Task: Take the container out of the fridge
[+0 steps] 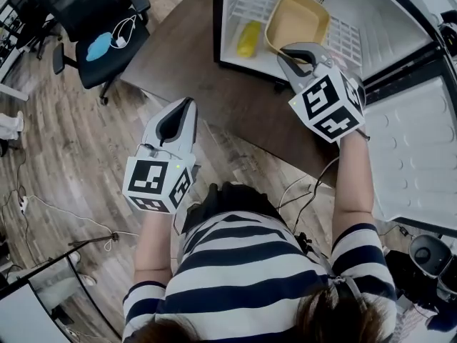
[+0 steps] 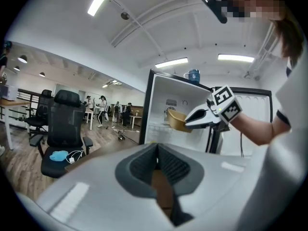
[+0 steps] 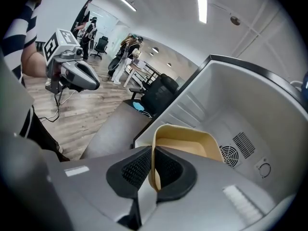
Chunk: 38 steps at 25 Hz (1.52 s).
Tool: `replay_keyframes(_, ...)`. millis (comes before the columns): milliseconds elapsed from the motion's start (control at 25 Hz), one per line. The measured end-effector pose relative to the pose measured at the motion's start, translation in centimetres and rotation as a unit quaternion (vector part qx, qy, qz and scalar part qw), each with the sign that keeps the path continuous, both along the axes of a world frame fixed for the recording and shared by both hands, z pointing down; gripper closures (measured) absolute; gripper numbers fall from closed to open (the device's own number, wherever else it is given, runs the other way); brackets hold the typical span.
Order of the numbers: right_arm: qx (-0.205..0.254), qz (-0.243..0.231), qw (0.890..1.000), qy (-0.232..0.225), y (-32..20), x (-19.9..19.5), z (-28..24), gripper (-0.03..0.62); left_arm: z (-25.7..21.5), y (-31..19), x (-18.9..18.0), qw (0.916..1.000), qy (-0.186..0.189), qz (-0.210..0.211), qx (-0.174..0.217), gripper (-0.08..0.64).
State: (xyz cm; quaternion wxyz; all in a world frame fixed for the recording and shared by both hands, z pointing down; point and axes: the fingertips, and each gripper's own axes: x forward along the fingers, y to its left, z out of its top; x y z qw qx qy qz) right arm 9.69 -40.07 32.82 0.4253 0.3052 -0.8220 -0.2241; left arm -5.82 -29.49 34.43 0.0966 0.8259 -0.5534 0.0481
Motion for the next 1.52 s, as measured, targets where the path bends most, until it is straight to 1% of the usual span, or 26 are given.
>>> replay_keyframes(200,0.005,-0.001,1.0,-0.002,2.7,-0.3,0.2,0.575,-0.5,1.3,-1.0,1.0,-0.002,-0.007,-0.003,0.56)
replay_keyframes(400,-0.008,0.016,1.0,-0.022,5.3,0.0,1.0,0.575,-0.5,2.9,-1.3,0.9999,-0.011,-0.003,-0.005,0.56)
replay_keyframes(520,-0.014,0.023,0.999,-0.031,7.0,-0.3,1.6,0.575,-0.6,3.8,-2.0,0.9999,-0.008,-0.007,-0.002,0.56)
replay_keyframes(600,-0.023,0.025,0.999,-0.042,8.2,-0.5,2.1,0.575,-0.7,4.3,-2.3,0.9999,-0.007,-0.008,-0.002,0.56)
replay_keyframes(800,-0.047,0.031,0.996,-0.068,10.9,-1.0,3.5,0.575,-0.2,5.3,-3.1,0.9995,-0.026,-0.015,-0.005,0.56)
replay_keyframes(1080,-0.071,0.036,0.994,-0.077,13.9,-2.6,5.2,0.575,0.4,6.7,-4.5,0.9993,-0.029,-0.016,-0.015,0.56)
replay_keyframes(1320,-0.094,0.05,0.99,-0.097,16.1,-3.7,6.8,0.576,1.6,8.0,-6.0,0.9989,-0.029,-0.029,-0.023,0.56)
replay_keyframes(1520,-0.113,0.055,0.988,-0.093,18.2,-4.7,8.3,0.576,2.5,9.0,-7.1,0.9985,-0.027,-0.032,-0.035,0.56)
